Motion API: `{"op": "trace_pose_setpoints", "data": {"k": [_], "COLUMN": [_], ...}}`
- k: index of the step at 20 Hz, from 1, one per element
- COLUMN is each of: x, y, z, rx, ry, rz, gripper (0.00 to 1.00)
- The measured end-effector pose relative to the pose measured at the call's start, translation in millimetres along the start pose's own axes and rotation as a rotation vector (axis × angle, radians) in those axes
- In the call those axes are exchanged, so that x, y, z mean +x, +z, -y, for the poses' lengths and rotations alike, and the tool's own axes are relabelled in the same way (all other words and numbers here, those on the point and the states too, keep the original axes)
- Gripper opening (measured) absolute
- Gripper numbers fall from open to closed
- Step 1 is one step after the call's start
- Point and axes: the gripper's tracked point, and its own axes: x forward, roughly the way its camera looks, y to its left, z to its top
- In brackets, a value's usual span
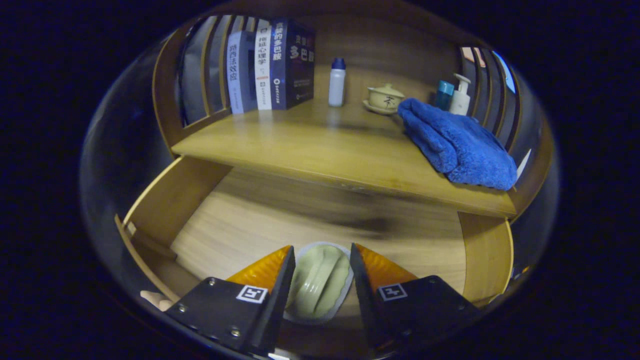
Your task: Pull open the drawer, take out the items inside it, and place them on the countertop above the cabinet.
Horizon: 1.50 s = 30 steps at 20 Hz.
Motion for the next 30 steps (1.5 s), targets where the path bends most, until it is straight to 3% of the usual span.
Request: {"op": "trace_pose_setpoints", "data": {"k": [5,10,12,15,20,24,30], "x": [9.6,6.2,13.7,15.7,0.9,-29.7,-77.3], "y": [-14.6,-9.2,-5.8,-1.5,8.2,36.3,83.3], "z": [-3.7,-3.0,-0.6,2.8,-4.6,-6.1,-11.3], "rx": [0.012,-0.013,0.0,0.018,0.024,-0.009,0.048], "ry": [0.013,0.013,0.016,0.009,0.048,0.059,0.113], "rz": [-0.131,-0.144,-0.106,-0.076,0.014,0.146,0.28], "gripper": [0.66,0.67,0.58,0.23,0.23,0.23,0.23]}}
